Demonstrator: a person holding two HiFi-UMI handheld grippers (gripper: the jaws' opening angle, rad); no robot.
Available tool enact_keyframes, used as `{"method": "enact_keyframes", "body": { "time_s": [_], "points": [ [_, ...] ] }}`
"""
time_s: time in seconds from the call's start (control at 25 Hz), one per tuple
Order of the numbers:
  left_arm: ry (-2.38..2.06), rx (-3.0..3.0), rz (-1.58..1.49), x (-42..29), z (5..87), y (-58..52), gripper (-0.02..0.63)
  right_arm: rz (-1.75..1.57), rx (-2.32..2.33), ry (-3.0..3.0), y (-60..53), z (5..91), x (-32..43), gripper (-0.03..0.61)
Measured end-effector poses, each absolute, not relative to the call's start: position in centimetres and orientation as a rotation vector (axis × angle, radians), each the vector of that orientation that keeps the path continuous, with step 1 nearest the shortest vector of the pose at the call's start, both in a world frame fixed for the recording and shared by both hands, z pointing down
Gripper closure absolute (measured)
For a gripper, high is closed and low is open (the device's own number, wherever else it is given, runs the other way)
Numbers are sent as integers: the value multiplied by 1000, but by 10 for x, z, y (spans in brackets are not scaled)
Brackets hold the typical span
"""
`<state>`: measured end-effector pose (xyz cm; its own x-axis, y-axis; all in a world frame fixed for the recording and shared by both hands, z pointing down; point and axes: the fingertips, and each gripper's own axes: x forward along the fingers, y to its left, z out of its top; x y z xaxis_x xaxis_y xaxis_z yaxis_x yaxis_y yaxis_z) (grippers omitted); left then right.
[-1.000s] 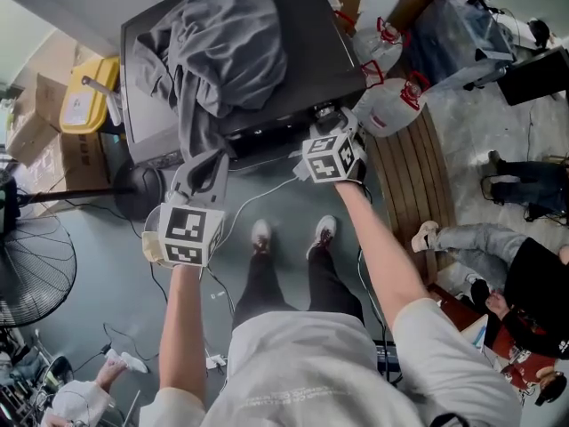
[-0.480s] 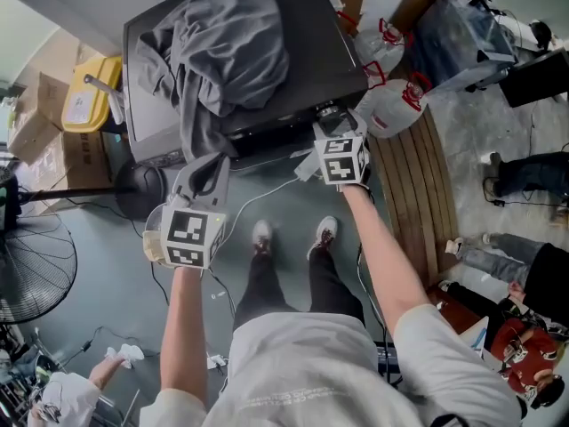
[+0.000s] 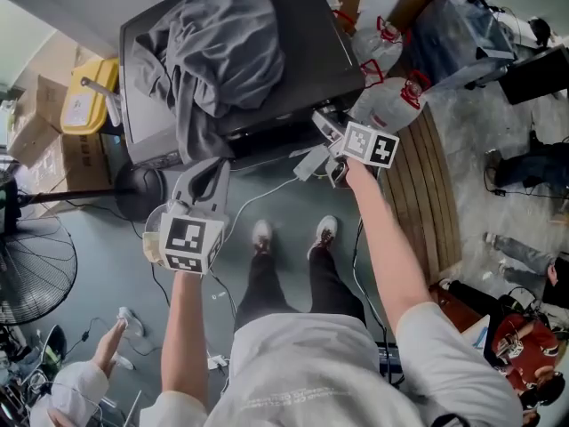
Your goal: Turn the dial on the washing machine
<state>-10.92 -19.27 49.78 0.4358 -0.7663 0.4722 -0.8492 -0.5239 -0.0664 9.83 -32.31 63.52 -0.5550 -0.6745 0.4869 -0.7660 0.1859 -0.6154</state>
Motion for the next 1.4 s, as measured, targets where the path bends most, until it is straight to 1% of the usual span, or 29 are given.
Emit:
{"method": "enact_keyframes", "body": {
  "time_s": [0.4,0.44,0.48,0.56,0.76,1.04,1.4],
  "points": [
    [-1418,2493,692,-108,501,-191,601,1503,1293,-2451,-324,639,92,242],
    [-1416,2491,694,-108,502,-190,601,1515,1286,-2459,-324,640,92,247],
    [-1414,2489,694,-108,503,-190,601,1519,1284,-2463,-324,640,93,274],
    [-1411,2485,692,-107,504,-190,601,1500,1291,-2462,-324,640,93,284],
    [-1407,2485,691,-107,506,-190,601,1359,1343,-2433,-324,642,93,285],
    [-1406,2488,689,-105,507,-190,601,963,1378,-2341,-323,644,94,285],
    [-1407,2485,698,-107,509,-189,601,696,1382,-2254,-324,645,92,285]
  ]
}}
